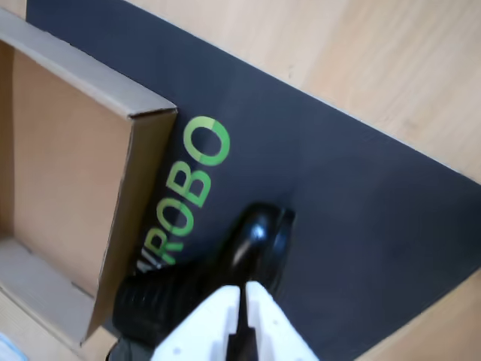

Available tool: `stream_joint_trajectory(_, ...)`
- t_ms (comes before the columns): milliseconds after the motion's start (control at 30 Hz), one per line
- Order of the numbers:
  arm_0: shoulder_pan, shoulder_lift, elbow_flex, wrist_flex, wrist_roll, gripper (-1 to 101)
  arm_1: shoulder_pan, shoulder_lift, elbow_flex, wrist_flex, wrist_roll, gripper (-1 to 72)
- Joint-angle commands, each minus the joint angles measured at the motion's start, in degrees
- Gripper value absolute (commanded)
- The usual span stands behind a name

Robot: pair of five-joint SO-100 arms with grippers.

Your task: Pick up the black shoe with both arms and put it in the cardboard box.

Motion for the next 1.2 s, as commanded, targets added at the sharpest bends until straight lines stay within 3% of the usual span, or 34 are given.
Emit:
stream_joint_trajectory(0, 1.5, 0.3, -2.2, 1.8, -0.5, 13, -0.3, 0.1, -2.7, 2.6, -0.7, 1.6)
stream_joint_trajectory(133, 1.8, -0.9, -2.2, 4.4, -0.4, 17, -0.3, -1.1, -2.3, 4.5, -1.2, 6.5)
stream_joint_trajectory(300, 4.0, 0.0, -1.7, 7.8, 0.4, 24, -0.4, -2.8, -2.6, 6.9, -3.5, 23.6)
stream_joint_trajectory(467, 5.2, 3.3, -1.6, 8.2, 0.4, 27, -1.1, -2.8, -3.0, 8.1, -4.2, 31.9)
stream_joint_trajectory(533, 5.5, 4.2, -1.6, 10.5, -0.1, 38, -1.9, -2.9, -2.1, 8.8, -4.6, 35.2)
stream_joint_trajectory(867, 11.5, -6.5, -1.4, 10.6, -8.7, 62, -4.0, -4.0, 1.1, 9.1, -5.6, 45.5)
stream_joint_trajectory(967, 13.6, -10.5, -1.4, 9.5, -10.9, 65, -4.6, -4.0, 3.5, 8.3, -5.6, 50.1)
stream_joint_trajectory(1167, 18.1, -17.4, -1.4, 6.5, -12.9, 66, -5.9, -4.2, 5.1, 6.9, -5.4, 50.1)
